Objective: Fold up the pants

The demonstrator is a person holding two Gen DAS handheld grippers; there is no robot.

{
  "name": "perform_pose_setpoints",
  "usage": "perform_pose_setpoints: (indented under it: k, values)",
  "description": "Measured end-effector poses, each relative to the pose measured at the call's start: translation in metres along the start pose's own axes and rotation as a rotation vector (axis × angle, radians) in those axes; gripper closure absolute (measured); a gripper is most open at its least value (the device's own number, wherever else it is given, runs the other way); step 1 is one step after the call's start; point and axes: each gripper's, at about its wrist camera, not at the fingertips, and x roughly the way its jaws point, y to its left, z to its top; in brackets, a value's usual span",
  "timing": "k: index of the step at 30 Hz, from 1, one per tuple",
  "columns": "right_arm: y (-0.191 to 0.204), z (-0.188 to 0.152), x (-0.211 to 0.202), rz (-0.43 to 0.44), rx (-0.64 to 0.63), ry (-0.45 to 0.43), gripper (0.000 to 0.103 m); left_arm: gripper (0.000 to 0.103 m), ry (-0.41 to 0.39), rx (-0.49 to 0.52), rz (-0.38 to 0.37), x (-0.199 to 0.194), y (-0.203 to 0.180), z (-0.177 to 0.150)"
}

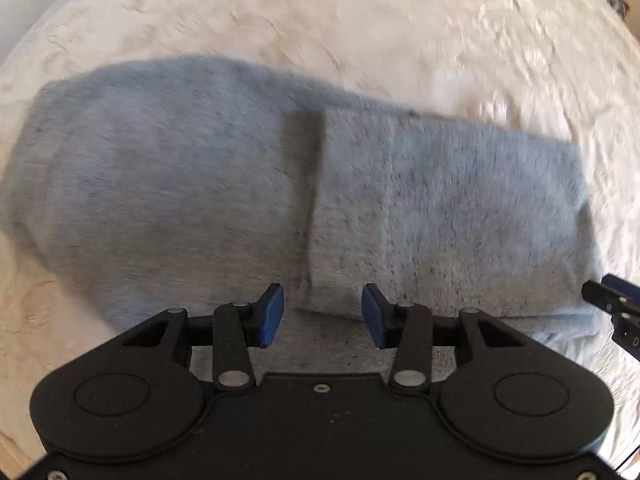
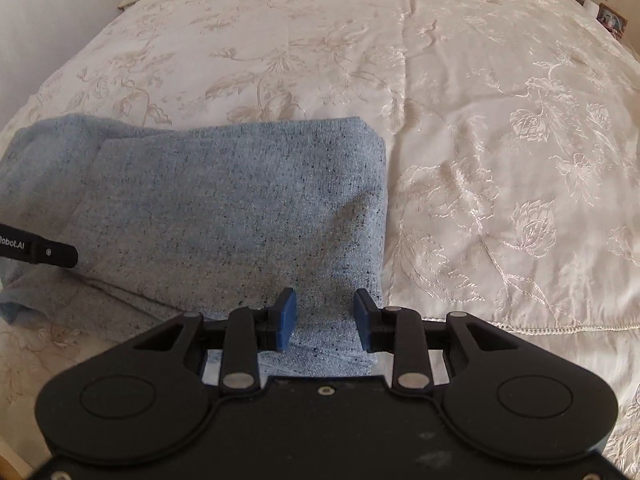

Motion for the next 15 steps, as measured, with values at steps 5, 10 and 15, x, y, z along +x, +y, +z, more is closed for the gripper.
perform_pose_setpoints:
  k: [5, 10, 15]
  values:
    - [-0.011, 0.005, -0.036, 0.035, 0.077, -0.059, 0.071, 0.051, -0.084, -0.096, 0.071, -0.05, 0.046, -0.004]
    - [-0.006, 0.006, -0.063, 0.044, 0.097, -0.093, 0.07, 0.051, -0.076, -0.244, 0.099, -0.066, 0.113, -0.004]
    - [0.012, 0.005, -0.079, 0.024, 0.106, -0.108, 0.069, 0.052, -0.09, -0.293, 0.147, -0.064, 0.164, -0.001]
